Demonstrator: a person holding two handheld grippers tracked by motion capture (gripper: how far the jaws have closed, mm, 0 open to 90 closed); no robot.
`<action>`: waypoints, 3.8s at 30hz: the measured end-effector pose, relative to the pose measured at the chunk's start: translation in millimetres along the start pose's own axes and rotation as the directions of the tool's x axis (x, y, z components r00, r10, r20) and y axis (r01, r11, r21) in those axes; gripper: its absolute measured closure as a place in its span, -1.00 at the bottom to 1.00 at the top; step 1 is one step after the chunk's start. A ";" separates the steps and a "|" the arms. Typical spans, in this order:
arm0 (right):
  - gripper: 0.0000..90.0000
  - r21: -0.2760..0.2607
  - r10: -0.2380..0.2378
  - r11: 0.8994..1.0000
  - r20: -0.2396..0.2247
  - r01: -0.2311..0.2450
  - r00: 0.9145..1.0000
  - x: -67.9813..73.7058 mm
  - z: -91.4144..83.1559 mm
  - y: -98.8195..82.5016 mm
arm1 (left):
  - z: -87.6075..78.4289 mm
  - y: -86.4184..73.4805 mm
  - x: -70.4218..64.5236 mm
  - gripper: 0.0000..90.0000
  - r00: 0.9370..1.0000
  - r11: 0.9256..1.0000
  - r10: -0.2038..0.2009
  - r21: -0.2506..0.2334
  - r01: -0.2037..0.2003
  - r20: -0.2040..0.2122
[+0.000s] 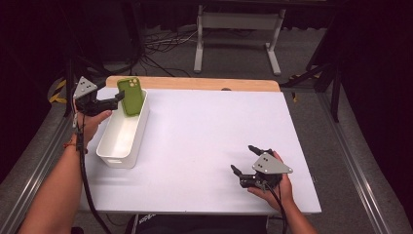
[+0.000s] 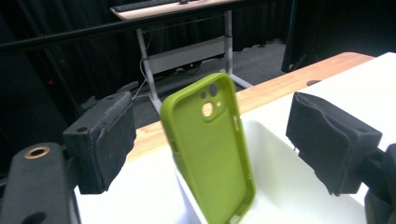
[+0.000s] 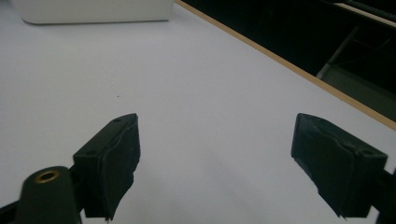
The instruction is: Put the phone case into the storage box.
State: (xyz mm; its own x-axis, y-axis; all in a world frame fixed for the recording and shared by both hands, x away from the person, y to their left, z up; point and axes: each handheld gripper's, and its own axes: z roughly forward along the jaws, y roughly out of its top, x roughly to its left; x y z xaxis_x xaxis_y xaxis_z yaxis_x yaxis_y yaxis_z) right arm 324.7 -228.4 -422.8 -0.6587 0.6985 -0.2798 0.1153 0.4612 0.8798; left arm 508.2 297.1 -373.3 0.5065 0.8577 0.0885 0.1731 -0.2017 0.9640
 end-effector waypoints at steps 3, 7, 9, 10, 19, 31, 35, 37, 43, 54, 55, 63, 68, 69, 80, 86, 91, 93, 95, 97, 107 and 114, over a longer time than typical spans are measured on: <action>-0.63 -0.003 -0.003 1.000 0.001 0.003 1.000 0.2 0.4 0.7 | -2.5 2.6 -5.1 -0.67 1.000 1.000 0.018 0.000 -0.018 0.006; -0.63 -0.008 -0.008 1.000 0.005 0.008 1.000 1.6 0.4 2.9 | -7.5 6.4 -11.2 -0.72 1.000 1.000 0.017 -0.013 -0.016 0.014; -0.63 -0.010 -0.003 1.000 0.003 0.003 1.000 2.1 0.4 3.4 | -10.4 7.9 -15.1 -0.76 1.000 1.000 0.021 -0.011 -0.021 0.023; -0.63 -0.012 -0.001 1.000 0.006 0.002 1.000 2.6 0.5 3.5 | -13.6 8.9 -18.5 -0.78 0.999 0.999 0.031 -0.008 -0.031 0.024; -0.64 -0.007 -0.015 1.000 0.001 0.015 1.000 6.4 0.6 2.3 | -22.2 10.1 -27.6 -0.85 0.999 0.999 0.020 -0.031 -0.019 0.049; -0.65 -0.009 -0.001 1.000 -0.008 0.001 1.000 4.5 2.8 3.2 | -29.7 7.9 -41.5 -0.91 0.993 0.999 0.036 -0.044 -0.031 0.108; -0.66 -0.014 -0.001 1.000 -0.004 0.001 1.000 5.3 1.3 4.2 | -31.7 6.2 -49.6 -0.92 0.991 0.998 0.035 -0.055 -0.028 0.131; -0.66 -0.014 -0.003 1.000 -0.003 0.003 1.000 5.7 1.1 4.5 | -32.2 6.0 -51.1 -0.92 0.990 0.998 0.033 -0.060 -0.025 0.134; -0.65 -0.014 -0.012 1.000 -0.002 0.012 1.000 8.1 -0.5 5.8 | -37.8 6.2 -63.4 -0.91 0.988 0.996 0.055 -0.081 -0.044 0.144; -0.66 -0.016 -0.018 1.000 -0.002 0.018 1.000 10.4 -1.9 7.2 | -49.1 13.6 -80.7 -0.90 0.981 0.993 0.074 -0.106 -0.055 0.180; -0.66 -0.015 -0.017 1.000 -0.002 0.017 1.000 10.6 -1.9 7.2 | -49.8 13.3 -82.1 -0.90 0.980 0.992 0.071 -0.112 -0.051 0.187; -0.66 -0.016 -0.021 1.000 -0.001 0.021 1.000 11.0 -2.4 8.0 | -55.8 14.5 -90.8 -0.89 0.975 0.991 0.073 -0.122 -0.048 0.209; -0.66 -0.017 -0.024 1.000 -0.006 0.024 1.000 12.4 -1.7 8.9 | -58.8 16.0 -95.1 -0.89 0.972 0.990 0.077 -0.133 -0.048 0.221; -0.66 -0.017 -0.026 1.000 -0.004 0.026 1.000 12.9 -1.5 9.0 | -59.6 16.1 -95.5 -0.89 0.971 0.990 0.078 -0.133 -0.049 0.224; -0.66 -0.025 -0.023 0.999 -0.006 0.023 1.000 13.7 -2.9 10.2 | -68.1 17.3 -113.1 -0.87 0.959 0.984 0.118 -0.159 -0.078 0.256; -0.66 -0.024 -0.028 0.999 -0.013 0.027 1.000 15.4 -2.7 11.4 | -68.6 16.1 -120.2 -0.87 0.954 0.984 0.131 -0.153 -0.092 0.270; -0.65 -0.027 -0.025 0.999 -0.013 0.025 1.000 15.5 -3.5 12.0 | -71.1 13.8 -123.5 -0.87 0.952 0.984 0.124 -0.159 -0.081 0.281; -0.66 -0.029 -0.021 0.999 -0.012 0.021 1.000 15.6 -3.9 12.4 | -73.1 13.6 -125.5 -0.87 0.951 0.983 0.132 -0.160 -0.089 0.281; -0.66 -0.029 -0.022 0.999 -0.011 0.021 1.000 15.7 -4.1 12.5 | -75.2 12.8 -127.8 -0.87 0.948 0.981 0.140 -0.166 -0.095 0.285; -0.66 -0.028 -0.021 0.999 -0.014 0.020 1.000 15.8 -4.4 12.8 | -75.9 12.3 -129.4 -0.87 0.947 0.982 0.141 -0.162 -0.097 0.288; -0.66 -0.035 -0.023 0.999 -0.015 0.023 1.000 17.3 -6.0 13.9 | -81.6 7.1 -138.3 -0.87 0.938 0.979 0.164 -0.167 -0.117 0.304; -0.66 -0.039 -0.024 0.999 -0.017 0.023 1.000 18.8 -7.2 15.1 | -83.2 2.1 -145.1 -0.89 0.935 0.977 0.175 -0.169 -0.127 0.307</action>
State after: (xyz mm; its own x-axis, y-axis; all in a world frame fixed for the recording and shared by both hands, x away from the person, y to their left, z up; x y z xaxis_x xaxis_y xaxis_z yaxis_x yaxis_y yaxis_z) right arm 308.7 -212.3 -412.0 -0.6740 0.6776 -0.2943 0.0710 0.4559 0.8872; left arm 364.9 211.5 -363.3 0.7635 0.6219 0.1741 -0.0376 -0.2263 0.9733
